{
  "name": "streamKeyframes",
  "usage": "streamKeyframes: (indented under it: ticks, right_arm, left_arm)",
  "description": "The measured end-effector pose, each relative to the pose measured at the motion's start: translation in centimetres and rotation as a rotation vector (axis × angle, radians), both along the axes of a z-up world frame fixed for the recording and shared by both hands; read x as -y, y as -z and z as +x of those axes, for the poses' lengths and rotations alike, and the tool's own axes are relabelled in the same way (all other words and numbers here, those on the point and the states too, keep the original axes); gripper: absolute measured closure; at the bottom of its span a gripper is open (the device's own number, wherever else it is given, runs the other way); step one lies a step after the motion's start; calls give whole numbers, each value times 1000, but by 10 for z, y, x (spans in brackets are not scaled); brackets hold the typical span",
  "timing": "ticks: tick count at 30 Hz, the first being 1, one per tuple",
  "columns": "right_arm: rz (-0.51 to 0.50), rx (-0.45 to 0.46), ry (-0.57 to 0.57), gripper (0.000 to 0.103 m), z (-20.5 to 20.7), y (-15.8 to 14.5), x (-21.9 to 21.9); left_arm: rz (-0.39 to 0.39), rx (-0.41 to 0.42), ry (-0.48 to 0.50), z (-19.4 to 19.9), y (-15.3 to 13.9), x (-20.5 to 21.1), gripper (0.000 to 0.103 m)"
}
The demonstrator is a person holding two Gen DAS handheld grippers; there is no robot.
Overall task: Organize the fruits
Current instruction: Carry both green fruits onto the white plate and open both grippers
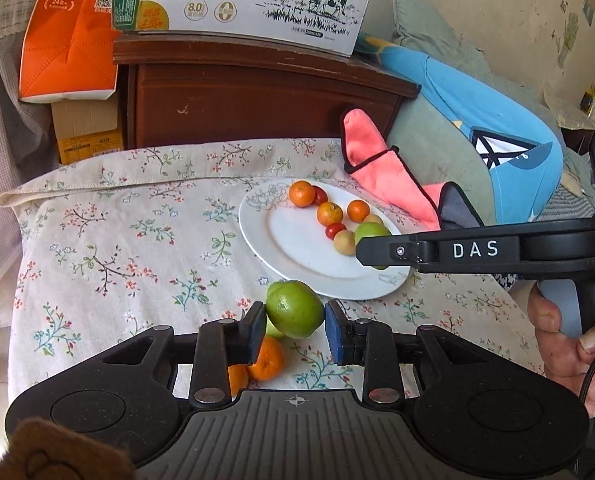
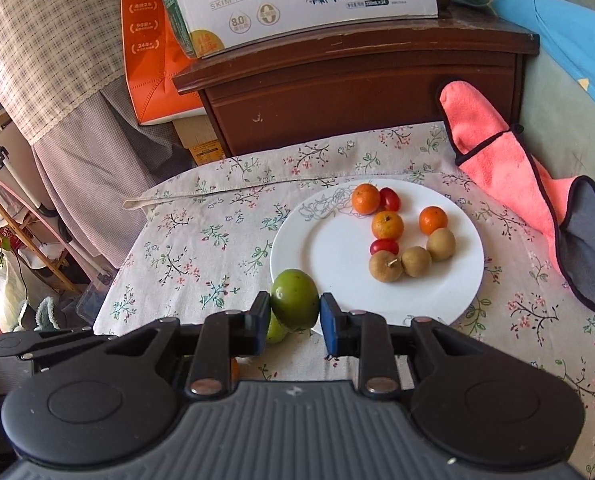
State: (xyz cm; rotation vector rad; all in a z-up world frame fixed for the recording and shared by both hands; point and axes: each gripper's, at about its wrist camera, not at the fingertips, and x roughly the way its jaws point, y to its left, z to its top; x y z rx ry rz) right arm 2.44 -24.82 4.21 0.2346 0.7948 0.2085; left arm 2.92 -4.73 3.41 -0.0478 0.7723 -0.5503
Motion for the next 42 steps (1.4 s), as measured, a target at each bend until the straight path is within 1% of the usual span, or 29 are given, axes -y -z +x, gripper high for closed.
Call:
streamKeyframes:
  ticks: [6, 9, 12, 17, 21, 34, 37, 41, 42]
  right_arm:
    - [21, 34, 73, 76, 1, -12, 18]
    - [32, 36, 112, 76, 2, -15, 27]
    - [45, 18, 146, 76, 4, -12, 31]
    - [71, -59, 180, 76, 10, 5, 33]
    - [68, -97, 191, 76, 15, 15, 31]
    - [75, -152, 240, 76, 27, 33, 32]
    - [68, -147, 251, 76, 31, 37, 31]
    - [85, -140, 268, 76, 35, 40, 31]
    - [85, -132, 279, 75, 36, 39, 31]
  left_arm:
    - [-7, 39, -38, 31, -16, 0, 74]
    - [-3, 51, -28, 46, -22, 6, 74]
    - [-4, 56, -5, 59, -24, 14, 74]
    - [8, 37, 19, 76, -16, 26, 74]
    - [14, -3, 32, 85, -6, 34, 74]
    - [18, -67, 10, 104, 16, 57, 74]
    - [24, -73, 1, 106, 20, 59, 74]
    - [7, -75, -7, 110, 21, 59, 74]
    - [1, -68, -16, 109, 20, 58, 73]
